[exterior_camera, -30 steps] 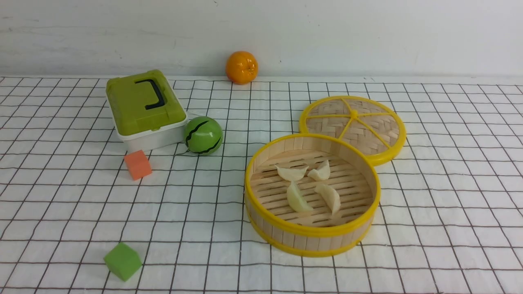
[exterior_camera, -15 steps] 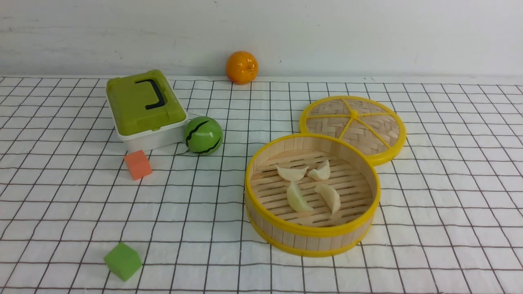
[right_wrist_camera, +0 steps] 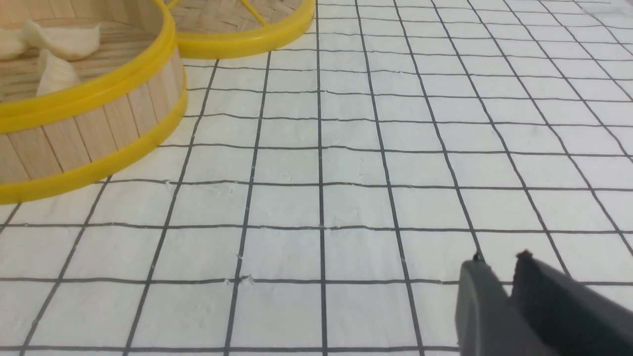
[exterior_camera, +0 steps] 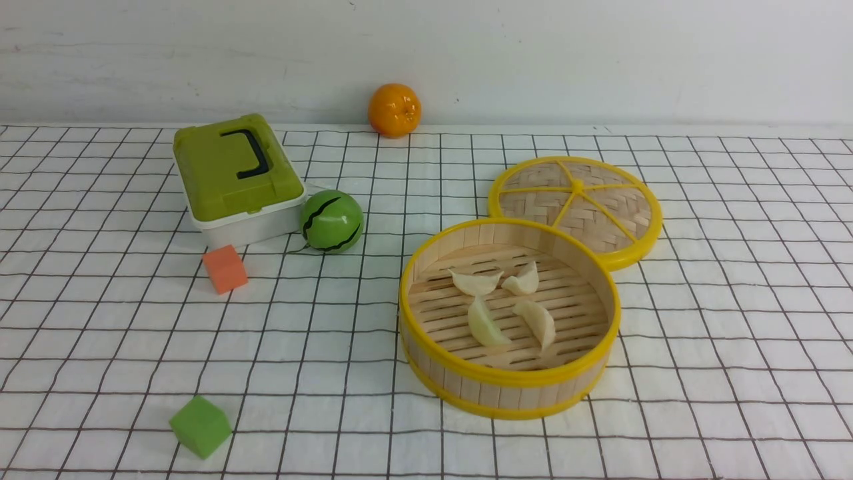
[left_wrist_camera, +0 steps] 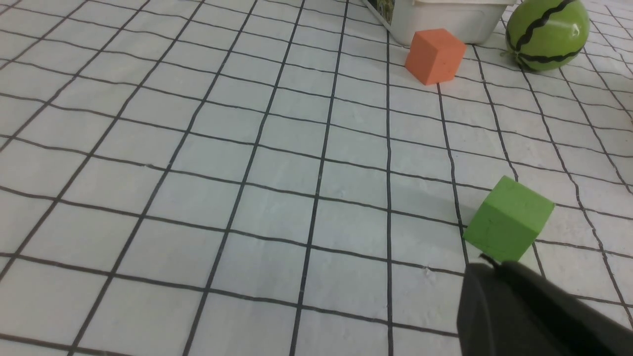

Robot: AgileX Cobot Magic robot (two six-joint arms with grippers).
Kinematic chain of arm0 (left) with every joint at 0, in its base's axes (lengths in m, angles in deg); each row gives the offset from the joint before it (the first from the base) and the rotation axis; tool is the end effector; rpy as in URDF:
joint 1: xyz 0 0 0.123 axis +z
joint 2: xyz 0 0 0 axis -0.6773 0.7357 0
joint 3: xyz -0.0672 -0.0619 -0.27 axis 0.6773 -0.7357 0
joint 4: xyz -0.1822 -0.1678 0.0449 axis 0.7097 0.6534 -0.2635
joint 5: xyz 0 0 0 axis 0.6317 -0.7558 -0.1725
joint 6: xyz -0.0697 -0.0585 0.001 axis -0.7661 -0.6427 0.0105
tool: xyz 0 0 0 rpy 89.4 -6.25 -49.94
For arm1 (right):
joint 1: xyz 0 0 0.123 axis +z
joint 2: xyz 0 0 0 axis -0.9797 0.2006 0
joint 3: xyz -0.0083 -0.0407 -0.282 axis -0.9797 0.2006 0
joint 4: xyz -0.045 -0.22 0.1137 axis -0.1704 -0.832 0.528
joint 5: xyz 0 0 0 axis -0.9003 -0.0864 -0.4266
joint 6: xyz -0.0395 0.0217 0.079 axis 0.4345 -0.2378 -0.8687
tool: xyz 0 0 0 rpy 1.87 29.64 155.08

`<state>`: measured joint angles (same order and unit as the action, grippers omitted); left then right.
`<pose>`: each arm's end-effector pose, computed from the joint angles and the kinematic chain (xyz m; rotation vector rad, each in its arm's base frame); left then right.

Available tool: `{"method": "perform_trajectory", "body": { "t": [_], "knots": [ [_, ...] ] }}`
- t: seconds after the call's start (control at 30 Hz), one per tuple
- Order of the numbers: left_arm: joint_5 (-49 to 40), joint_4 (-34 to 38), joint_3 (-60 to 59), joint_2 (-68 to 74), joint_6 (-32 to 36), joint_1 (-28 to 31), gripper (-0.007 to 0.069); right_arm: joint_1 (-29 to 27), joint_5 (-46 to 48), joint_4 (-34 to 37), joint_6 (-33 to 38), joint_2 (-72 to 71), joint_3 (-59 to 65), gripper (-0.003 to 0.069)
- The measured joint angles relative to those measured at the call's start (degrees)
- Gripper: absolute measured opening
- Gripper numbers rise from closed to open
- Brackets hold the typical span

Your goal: Put the dumplings into the steamer on the table with the white tablecloth.

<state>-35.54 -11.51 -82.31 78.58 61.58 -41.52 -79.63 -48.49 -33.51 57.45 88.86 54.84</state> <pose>0.0531 0.0016 0.1714 -0.2036 1.8543 -0.1138 0.0522 -0.0032 0.1728 0.0704 1.8746 -0.0087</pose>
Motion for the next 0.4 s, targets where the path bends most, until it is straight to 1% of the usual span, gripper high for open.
{"method": "perform_trajectory", "body": {
  "t": [0.4],
  "knots": [
    [0.0, 0.0, 0.0, 0.0, -0.1, 0.0, -0.0005, 0.0, 0.0, 0.0, 0.0, 0.0, 0.0, 0.0117]
  ]
}}
